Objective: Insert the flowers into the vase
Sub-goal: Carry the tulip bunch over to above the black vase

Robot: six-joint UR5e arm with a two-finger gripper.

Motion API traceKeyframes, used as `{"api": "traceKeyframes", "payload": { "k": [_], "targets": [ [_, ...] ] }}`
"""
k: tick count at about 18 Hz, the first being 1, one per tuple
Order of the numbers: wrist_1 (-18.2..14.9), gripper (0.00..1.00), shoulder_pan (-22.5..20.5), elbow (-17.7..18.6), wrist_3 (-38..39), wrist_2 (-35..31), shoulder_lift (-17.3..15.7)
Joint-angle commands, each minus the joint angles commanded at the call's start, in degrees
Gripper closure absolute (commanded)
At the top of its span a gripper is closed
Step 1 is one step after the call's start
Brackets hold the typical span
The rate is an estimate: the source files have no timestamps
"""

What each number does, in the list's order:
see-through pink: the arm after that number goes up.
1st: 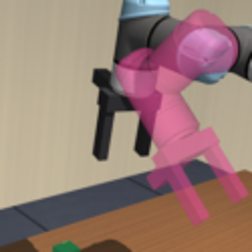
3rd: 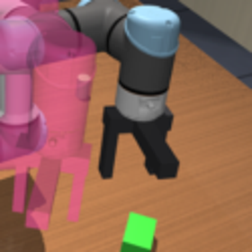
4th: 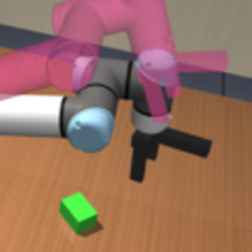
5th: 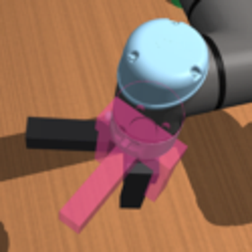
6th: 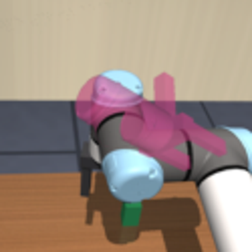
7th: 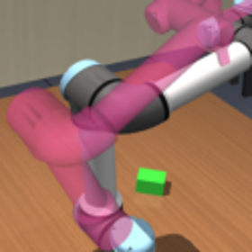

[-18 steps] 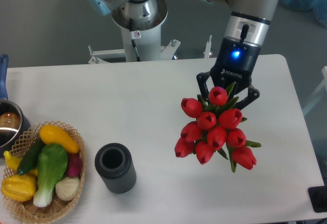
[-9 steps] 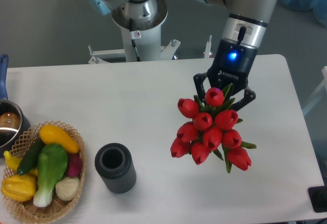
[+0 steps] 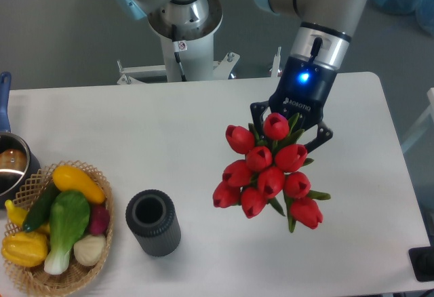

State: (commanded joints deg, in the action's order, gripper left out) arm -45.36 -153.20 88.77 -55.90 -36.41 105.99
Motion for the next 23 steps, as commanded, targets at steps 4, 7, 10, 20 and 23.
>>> {"api": "traceKeyframes", "payload": {
  "k": [4,7,10,20,23],
  "targets": [
    [0.62,0.87,0.18,0.17,-1.32,11.08,1.49],
    [0.62,0.87,0.97,0.26,-2.29,13.02,1.59],
    [0.62,0.88,1.32,1.75,-2.64,15.31,1.06],
    [0.62,0.94,1.85,9.48,-13.52,27.17,-0.08],
    [0.62,0.94,1.50,11.68,-16.61,30.51,-0.43]
  ]
}}
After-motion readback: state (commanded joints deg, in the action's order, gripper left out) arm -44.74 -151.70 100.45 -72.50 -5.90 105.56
